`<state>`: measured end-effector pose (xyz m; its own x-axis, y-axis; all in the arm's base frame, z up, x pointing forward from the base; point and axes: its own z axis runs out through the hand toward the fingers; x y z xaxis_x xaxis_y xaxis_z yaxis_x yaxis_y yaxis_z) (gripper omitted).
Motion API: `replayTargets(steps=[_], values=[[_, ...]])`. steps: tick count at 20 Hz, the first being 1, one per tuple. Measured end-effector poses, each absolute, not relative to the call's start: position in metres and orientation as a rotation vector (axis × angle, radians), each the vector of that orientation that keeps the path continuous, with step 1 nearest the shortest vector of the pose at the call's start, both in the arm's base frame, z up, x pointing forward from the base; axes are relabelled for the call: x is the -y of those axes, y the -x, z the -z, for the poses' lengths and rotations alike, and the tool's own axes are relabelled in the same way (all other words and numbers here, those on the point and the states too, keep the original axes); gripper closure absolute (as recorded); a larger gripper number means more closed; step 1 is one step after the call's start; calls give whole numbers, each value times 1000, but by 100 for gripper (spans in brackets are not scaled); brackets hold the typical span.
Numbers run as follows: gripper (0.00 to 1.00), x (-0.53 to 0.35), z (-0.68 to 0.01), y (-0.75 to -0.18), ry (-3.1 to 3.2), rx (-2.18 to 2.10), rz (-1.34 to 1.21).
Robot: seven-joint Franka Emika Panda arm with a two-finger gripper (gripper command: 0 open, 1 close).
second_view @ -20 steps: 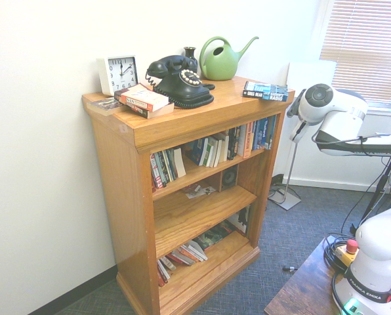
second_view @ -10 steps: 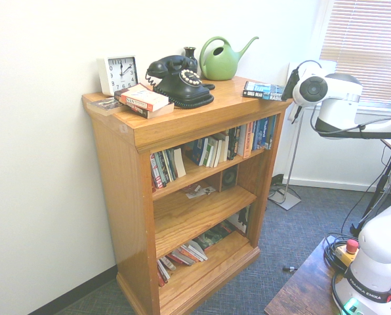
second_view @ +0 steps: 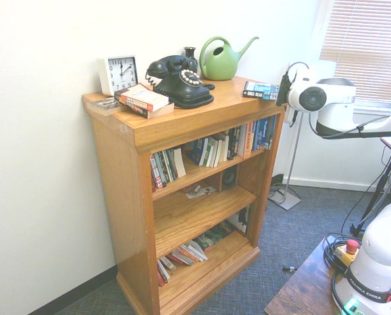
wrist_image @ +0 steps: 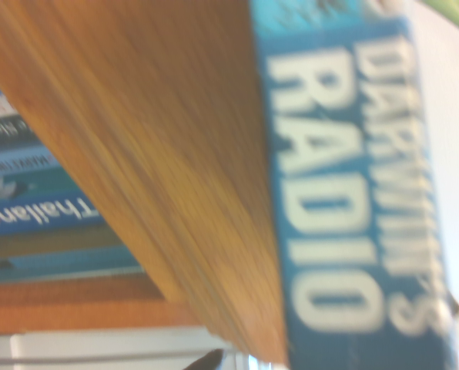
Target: Put the book on the shelf
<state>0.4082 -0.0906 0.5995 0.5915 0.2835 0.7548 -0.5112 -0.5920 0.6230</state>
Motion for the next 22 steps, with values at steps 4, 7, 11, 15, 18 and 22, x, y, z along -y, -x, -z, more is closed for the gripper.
replayTargets(steps=[4, 7, 11, 15, 18, 22], values=[[0, 98, -607, -416, -1894, 134, -1128], [0, 108, -609, -422, -1889, 124, -1129], [0, 115, -605, -428, -1889, 120, -1111], [0, 113, -600, -431, -1896, 109, -1107], [0, 107, -597, -435, -1903, 100, -1111], [100, 101, -597, -439, -1901, 87, -1115]])
